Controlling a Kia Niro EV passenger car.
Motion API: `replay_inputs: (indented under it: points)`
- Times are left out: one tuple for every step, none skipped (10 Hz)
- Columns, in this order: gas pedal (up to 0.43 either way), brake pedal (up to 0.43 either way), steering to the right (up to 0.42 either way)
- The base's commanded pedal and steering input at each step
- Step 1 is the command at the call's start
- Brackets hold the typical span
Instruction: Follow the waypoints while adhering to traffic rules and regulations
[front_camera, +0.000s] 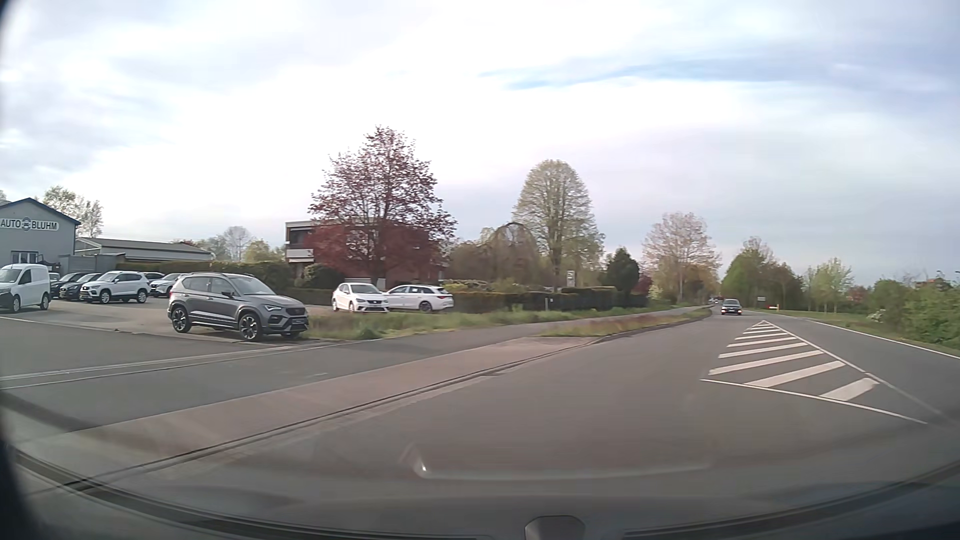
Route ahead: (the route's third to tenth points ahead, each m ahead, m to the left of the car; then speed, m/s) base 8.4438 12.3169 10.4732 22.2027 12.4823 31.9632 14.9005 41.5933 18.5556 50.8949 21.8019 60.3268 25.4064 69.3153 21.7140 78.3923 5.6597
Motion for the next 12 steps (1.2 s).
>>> replay_inputs:
  points:
    - [0.000,0.000,-0.396]
    - [0.000,0.000,-0.411]
    - [0.000,0.000,-0.422]
    - [0.000,0.000,-0.436]
    - [0.000,0.000,-0.455]
    - [0.000,0.000,-0.470]
    - [0.008,0.000,-0.489]
    - [0.020,0.000,-0.497]
    - [0.020,0.000,-0.498]
    - [0.028,0.000,-0.497]
    - [0.028,0.000,-0.490]
    - [0.059,0.000,-0.478]
